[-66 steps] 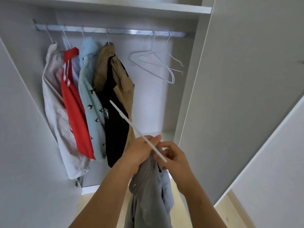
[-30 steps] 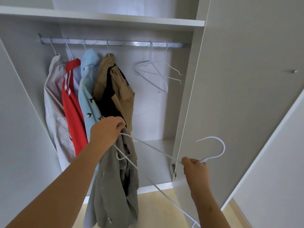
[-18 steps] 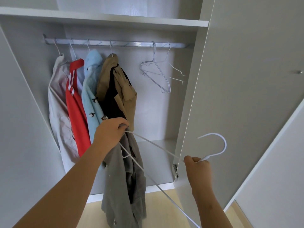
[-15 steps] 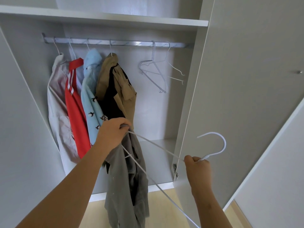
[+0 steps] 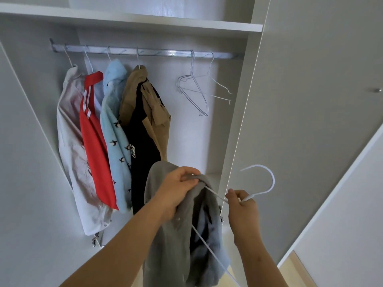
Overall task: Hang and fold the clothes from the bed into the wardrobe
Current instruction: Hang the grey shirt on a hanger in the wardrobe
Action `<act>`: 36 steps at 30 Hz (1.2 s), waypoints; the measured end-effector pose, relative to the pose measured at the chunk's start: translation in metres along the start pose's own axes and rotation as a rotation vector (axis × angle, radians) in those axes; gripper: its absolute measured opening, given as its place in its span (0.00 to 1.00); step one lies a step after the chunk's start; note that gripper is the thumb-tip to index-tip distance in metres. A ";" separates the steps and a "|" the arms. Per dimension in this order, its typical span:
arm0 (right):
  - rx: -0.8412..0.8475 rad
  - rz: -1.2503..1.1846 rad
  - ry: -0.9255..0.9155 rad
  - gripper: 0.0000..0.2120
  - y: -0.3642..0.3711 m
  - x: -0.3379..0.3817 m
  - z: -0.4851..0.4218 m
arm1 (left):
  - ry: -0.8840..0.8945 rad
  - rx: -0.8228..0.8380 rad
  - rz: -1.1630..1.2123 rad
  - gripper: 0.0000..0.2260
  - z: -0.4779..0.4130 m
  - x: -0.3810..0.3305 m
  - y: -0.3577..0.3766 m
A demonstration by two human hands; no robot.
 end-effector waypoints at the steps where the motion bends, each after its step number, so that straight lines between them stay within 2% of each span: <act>1: -0.003 0.006 0.006 0.12 -0.002 -0.001 -0.001 | 0.024 -0.105 0.012 0.10 -0.005 -0.002 -0.011; 3: -0.023 0.028 0.017 0.11 -0.009 -0.004 -0.003 | 0.050 -0.268 0.021 0.09 -0.014 -0.006 -0.035; 6: -0.063 0.044 0.017 0.12 -0.017 -0.007 -0.005 | 0.061 -0.356 -0.019 0.08 -0.024 -0.005 -0.059; 10: -0.096 0.039 0.033 0.12 -0.021 -0.009 -0.005 | 0.072 -0.365 -0.056 0.08 -0.028 -0.002 -0.062; 13: -0.125 0.044 0.026 0.13 -0.022 -0.007 -0.004 | 0.044 -0.325 0.009 0.07 -0.021 -0.002 -0.045; 16: -0.123 0.064 0.019 0.12 -0.016 -0.006 -0.002 | -0.046 -0.220 0.112 0.08 -0.004 0.000 -0.011; 20: -0.065 0.057 -0.010 0.09 -0.004 -0.004 0.000 | -0.179 0.027 0.168 0.09 0.020 0.012 0.033; 23: 0.003 -0.053 0.007 0.14 0.001 -0.002 0.002 | -0.262 0.228 0.266 0.08 0.033 0.015 0.049; 26: -0.007 -0.135 0.039 0.18 -0.002 -0.002 0.001 | -0.231 0.346 0.269 0.09 0.034 0.009 0.045; 28: -0.028 -0.151 0.054 0.21 -0.003 -0.002 0.001 | -0.102 0.388 0.108 0.08 0.030 0.002 0.037; 29: -0.042 -0.159 0.059 0.22 -0.004 -0.003 0.000 | 0.025 0.351 -0.036 0.09 0.025 -0.004 0.027; 32: -0.061 -0.132 0.055 0.22 -0.007 -0.002 -0.003 | 0.488 -0.040 -0.720 0.11 0.007 -0.031 -0.020; 33: -0.056 -0.122 0.053 0.21 -0.008 -0.002 -0.003 | 0.576 -0.134 -0.918 0.15 0.002 -0.037 -0.033; 34: -0.049 -0.119 0.053 0.21 -0.009 -0.001 -0.004 | 0.602 -0.157 -1.045 0.19 -0.005 -0.036 -0.042; 36: -0.044 -0.103 0.048 0.20 -0.011 0.001 -0.005 | 0.521 -0.029 -1.169 0.25 -0.023 -0.023 -0.055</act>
Point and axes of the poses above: each hand's wrist, its own z-axis away from the middle knuckle, its own y-axis out of the palm, x = y × z, the point moved 6 cm from there along -z, towards the middle knuckle, and after that the axes turned 12 degrees about y, right-handed, at the moved point
